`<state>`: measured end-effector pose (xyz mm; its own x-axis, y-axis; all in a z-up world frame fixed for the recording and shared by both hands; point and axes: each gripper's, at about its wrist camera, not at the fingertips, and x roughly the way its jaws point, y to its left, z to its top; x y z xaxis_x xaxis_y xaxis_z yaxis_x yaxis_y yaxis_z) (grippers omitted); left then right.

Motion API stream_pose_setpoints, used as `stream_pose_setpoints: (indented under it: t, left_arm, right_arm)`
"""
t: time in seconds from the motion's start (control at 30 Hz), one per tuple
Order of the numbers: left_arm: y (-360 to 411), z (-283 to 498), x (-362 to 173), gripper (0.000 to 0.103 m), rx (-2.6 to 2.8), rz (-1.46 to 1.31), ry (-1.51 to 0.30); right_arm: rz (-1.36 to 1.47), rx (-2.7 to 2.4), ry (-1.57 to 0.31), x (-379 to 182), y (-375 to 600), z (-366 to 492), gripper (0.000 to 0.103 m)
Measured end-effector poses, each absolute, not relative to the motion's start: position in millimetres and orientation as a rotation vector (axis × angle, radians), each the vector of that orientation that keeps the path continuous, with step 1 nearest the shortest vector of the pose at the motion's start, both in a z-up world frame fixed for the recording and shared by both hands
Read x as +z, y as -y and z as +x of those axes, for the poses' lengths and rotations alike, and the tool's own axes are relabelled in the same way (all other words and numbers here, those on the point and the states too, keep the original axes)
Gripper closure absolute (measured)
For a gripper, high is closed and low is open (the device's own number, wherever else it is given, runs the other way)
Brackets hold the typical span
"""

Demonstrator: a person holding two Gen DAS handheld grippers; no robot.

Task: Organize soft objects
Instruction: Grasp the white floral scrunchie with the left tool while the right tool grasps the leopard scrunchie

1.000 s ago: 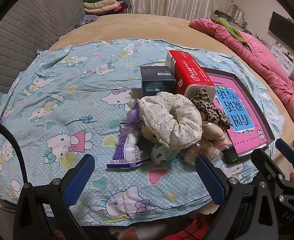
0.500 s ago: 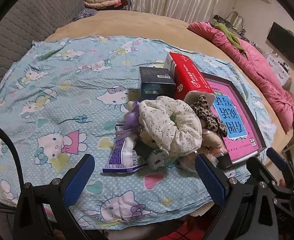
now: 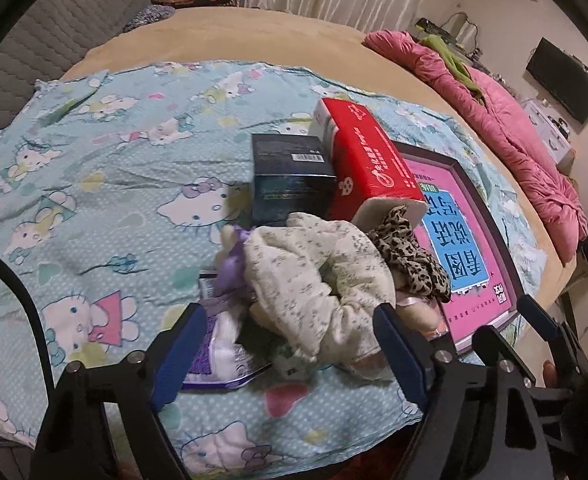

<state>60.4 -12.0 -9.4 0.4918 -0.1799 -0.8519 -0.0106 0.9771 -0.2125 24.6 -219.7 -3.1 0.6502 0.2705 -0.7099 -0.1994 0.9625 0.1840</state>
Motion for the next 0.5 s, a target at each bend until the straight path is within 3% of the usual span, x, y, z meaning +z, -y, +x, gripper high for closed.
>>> stream_pose_setpoints:
  t: [0.1,0.5]
  left_arm:
    - [16.3,66.9,-13.8,0.033,-0.098,-0.181,-1.072]
    - [17.9,79.5,-27.5,0.062,-0.132,-0.221,-1.11]
  right_arm:
    - [0.064,0.295,-0.813,-3.9,214.2,33.4,0.0]
    - [0.042,0.383,-0.847,-18.2,197.6,74.6,0.0]
